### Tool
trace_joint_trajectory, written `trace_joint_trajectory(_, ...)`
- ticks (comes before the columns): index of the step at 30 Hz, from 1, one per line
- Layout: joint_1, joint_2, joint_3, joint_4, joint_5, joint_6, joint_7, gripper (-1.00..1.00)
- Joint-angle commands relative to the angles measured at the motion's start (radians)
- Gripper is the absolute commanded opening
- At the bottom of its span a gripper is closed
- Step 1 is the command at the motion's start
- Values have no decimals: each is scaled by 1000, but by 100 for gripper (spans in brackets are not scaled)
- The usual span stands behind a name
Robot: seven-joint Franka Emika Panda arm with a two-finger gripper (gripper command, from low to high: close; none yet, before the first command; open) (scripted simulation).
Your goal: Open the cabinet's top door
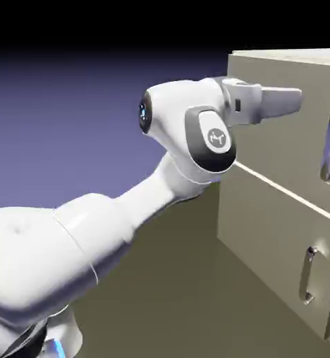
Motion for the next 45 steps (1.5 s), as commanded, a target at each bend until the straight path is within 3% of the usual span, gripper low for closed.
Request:
trace_joint_trajectory(1,24,-20,-24,12,-44,-6,16,100)
trace_joint_trajectory(7,167,-139,-163,80,-298,-43,109,100)
trace_joint_trajectory(13,317,-131,-171,226,-334,-44,104,100)
trace_joint_trajectory(14,317,-131,-171,226,-334,-44,104,-100)
trace_joint_trajectory(29,-28,-205,-50,-281,-515,-441,391,-100)
trace_joint_trajectory(40,-238,-226,207,-669,-388,-844,570,-100)
trace_joint_trajectory(45,-392,-63,331,-688,-337,-761,747,-100)
